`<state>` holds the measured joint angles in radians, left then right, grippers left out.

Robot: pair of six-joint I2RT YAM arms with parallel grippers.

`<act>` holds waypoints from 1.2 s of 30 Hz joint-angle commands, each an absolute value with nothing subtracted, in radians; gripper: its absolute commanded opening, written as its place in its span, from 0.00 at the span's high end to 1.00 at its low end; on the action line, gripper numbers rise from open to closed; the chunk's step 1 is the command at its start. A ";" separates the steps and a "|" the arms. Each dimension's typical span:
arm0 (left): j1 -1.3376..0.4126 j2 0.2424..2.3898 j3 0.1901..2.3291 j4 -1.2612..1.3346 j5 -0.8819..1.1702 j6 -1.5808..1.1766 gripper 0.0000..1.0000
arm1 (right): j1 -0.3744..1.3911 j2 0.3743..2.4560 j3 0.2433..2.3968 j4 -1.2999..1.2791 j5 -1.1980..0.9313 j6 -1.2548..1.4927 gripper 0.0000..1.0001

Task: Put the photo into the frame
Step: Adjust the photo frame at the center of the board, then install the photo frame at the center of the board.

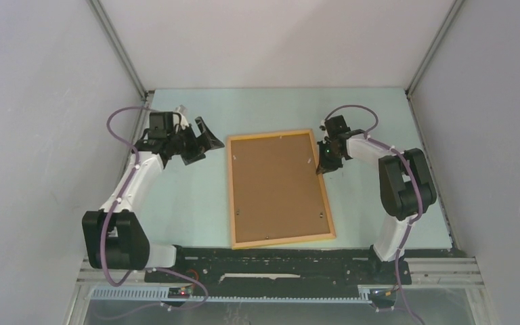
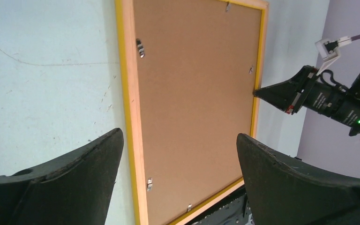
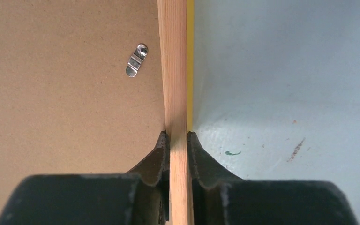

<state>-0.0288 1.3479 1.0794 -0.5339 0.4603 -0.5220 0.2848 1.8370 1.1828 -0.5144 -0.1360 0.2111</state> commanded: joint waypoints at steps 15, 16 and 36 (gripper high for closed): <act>-0.208 1.417 0.805 -0.303 0.325 -0.632 0.09 | 0.301 1.959 1.455 -0.683 -0.003 0.380 0.55; -0.210 1.438 0.798 -0.275 0.339 -0.646 0.11 | 0.302 1.960 1.454 -0.680 0.000 0.386 0.57; -0.221 1.597 0.708 0.019 0.416 -0.772 0.23 | 0.305 1.964 1.410 -0.629 0.012 0.385 0.34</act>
<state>-0.2157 1.6016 0.7486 -0.0551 0.4057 -0.7639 0.2844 1.9545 1.3659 -0.6533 0.0166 0.3641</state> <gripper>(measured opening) 0.776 0.637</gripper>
